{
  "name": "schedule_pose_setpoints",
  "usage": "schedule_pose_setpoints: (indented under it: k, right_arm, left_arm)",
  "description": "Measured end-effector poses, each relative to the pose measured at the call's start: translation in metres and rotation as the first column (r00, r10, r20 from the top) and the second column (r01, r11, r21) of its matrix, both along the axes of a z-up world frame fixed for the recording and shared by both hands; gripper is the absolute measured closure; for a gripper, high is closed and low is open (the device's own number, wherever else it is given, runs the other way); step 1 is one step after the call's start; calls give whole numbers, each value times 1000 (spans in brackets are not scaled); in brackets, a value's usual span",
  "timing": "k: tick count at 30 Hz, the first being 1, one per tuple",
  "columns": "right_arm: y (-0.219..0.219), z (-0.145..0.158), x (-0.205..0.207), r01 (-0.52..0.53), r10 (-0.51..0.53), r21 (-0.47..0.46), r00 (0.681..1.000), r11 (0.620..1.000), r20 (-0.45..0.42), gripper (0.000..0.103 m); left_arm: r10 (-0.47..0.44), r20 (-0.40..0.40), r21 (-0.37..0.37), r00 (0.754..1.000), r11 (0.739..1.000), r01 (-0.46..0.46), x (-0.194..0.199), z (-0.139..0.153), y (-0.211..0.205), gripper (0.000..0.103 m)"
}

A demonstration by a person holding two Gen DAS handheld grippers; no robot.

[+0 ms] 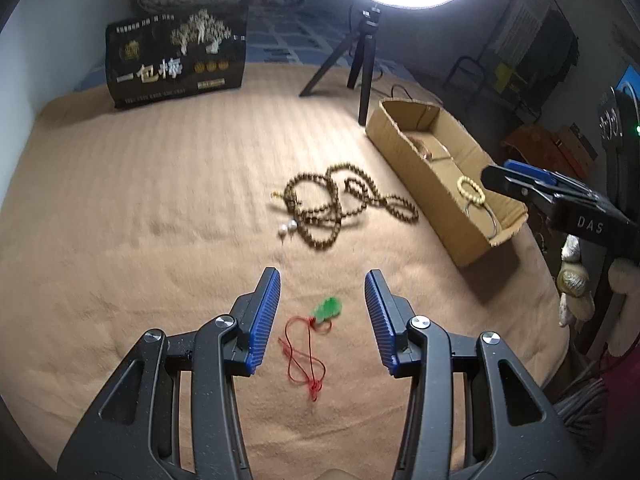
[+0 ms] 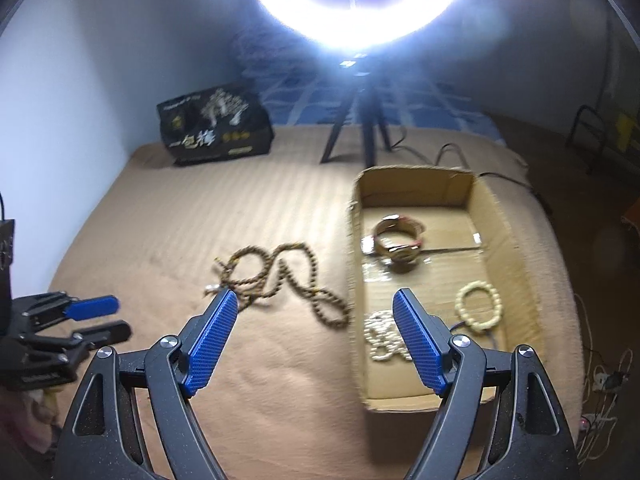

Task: Organize jewelry
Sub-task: 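Move both open tools back toward the green jade pendant and wooden beads, then grasp the green jade pendant with the left tool while the right grasps the wooden bead strand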

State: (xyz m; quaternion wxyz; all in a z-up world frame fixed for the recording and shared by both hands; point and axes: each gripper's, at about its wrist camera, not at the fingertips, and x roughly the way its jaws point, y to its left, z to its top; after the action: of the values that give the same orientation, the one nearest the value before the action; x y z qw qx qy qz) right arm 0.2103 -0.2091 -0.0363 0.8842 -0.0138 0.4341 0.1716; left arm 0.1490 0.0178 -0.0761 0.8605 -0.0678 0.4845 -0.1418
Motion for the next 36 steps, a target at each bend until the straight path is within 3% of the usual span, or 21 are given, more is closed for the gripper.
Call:
schedule_pose_setpoints:
  k: [4, 12, 14, 18, 21, 30, 33, 36]
  right_arm:
    - [9, -8, 5, -10, 11, 26, 999, 1000, -47, 23]
    - [38, -28, 28, 4, 15, 109, 985, 994, -172, 23]
    - [45, -36, 33, 19, 5, 114, 979, 993, -203, 24]
    - [54, -54, 46, 77, -40, 123, 961, 989, -275, 44]
    - [54, -69, 55, 131, -81, 132, 941, 983, -330, 51]
    - [60, -90, 67, 187, -130, 128, 923, 974, -363, 54]
    - [63, -96, 70, 203, -144, 124, 917, 971, -371, 58]
    - [64, -100, 73, 218, -155, 131, 914, 967, -376, 59]
  left_arm:
    - [-27, -33, -24, 999, 999, 26, -2, -13, -1, 58]
    - [-114, -81, -2, 990, 993, 114, -5, -39, -19, 59]
    - [-134, -86, 11, 987, 991, 136, -6, -43, -23, 66]
    - [-143, -101, 13, 985, 989, 145, -4, -50, -24, 66]
    - [-147, -112, 11, 983, 989, 149, -1, -55, -22, 66]
    - [-169, -133, 21, 977, 985, 173, 2, -67, -22, 66]
    - [-177, -139, 24, 974, 983, 182, 2, -73, -24, 74]
    - [-183, -141, 30, 973, 981, 189, 2, -78, -26, 74]
